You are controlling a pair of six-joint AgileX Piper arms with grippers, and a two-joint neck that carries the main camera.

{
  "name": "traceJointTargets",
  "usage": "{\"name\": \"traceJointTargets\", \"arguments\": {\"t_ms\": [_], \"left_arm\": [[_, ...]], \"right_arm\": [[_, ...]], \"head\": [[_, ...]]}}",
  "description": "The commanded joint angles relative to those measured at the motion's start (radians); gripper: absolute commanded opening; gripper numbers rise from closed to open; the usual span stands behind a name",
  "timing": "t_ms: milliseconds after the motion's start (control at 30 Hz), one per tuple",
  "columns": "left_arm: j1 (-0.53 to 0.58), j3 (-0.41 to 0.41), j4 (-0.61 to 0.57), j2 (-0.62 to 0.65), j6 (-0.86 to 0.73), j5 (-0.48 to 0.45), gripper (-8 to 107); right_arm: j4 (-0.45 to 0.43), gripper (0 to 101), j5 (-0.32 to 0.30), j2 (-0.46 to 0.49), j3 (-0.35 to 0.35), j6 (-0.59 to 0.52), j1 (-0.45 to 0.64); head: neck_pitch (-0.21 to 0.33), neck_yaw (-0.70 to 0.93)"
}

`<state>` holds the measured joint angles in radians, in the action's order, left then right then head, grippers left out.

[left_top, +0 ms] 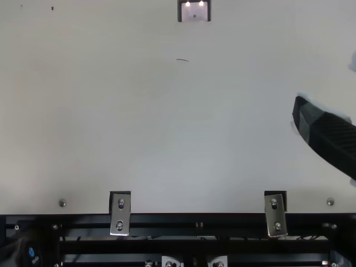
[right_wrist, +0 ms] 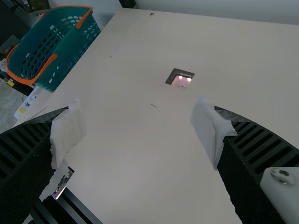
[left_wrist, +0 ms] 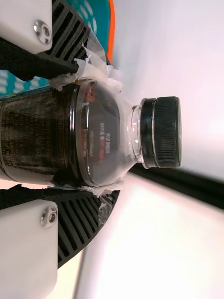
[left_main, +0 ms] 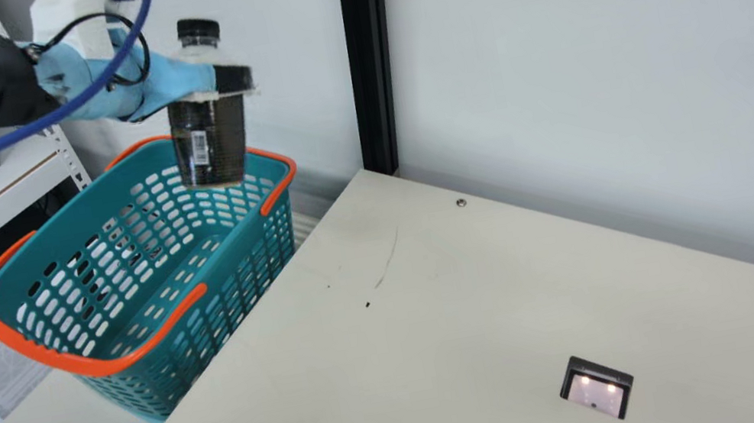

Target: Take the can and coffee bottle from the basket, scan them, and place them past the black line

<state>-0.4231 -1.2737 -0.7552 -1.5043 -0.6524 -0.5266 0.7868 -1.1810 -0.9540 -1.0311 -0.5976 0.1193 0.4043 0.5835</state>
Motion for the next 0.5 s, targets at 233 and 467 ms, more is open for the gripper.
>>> {"name": "traceJointTargets", "arguments": {"t_ms": [233, 467], "left_arm": [[0.142, 0.163, -0.131, 0.233, 0.089, 0.040, 10], [0.297, 0.250, -0.157, 0.340, 0.219, 0.088, 10]], "right_arm": [[0.000, 101, 0.000, 0.000, 0.000, 0.000, 0.000], [0.000, 101, 0.000, 0.000, 0.000, 0.000, 0.000]], "head": [[0.029, 0.007], [0.028, -0.014]]}}
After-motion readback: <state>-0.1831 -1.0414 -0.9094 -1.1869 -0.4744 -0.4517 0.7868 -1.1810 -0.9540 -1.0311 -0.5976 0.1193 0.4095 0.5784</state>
